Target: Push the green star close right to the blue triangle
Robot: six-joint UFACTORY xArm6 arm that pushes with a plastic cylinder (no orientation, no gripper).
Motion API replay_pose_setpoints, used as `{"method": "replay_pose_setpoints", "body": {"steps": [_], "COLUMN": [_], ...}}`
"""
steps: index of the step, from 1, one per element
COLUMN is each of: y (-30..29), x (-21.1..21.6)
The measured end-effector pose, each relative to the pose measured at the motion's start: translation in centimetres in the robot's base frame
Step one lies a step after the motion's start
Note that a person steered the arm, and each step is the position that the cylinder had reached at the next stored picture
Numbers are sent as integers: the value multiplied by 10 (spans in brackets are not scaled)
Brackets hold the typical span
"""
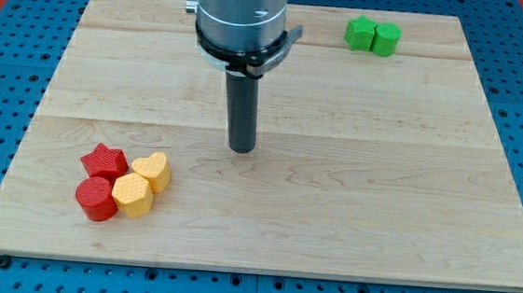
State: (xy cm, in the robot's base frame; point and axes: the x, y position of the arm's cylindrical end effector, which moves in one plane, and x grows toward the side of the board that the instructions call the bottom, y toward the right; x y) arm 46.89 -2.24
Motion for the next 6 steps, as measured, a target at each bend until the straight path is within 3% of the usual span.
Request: {"method": "replay_pose_setpoints", "body": {"steps": [3,4,6], "y": [61,122,208], "x": [-5,-15,-85]}}
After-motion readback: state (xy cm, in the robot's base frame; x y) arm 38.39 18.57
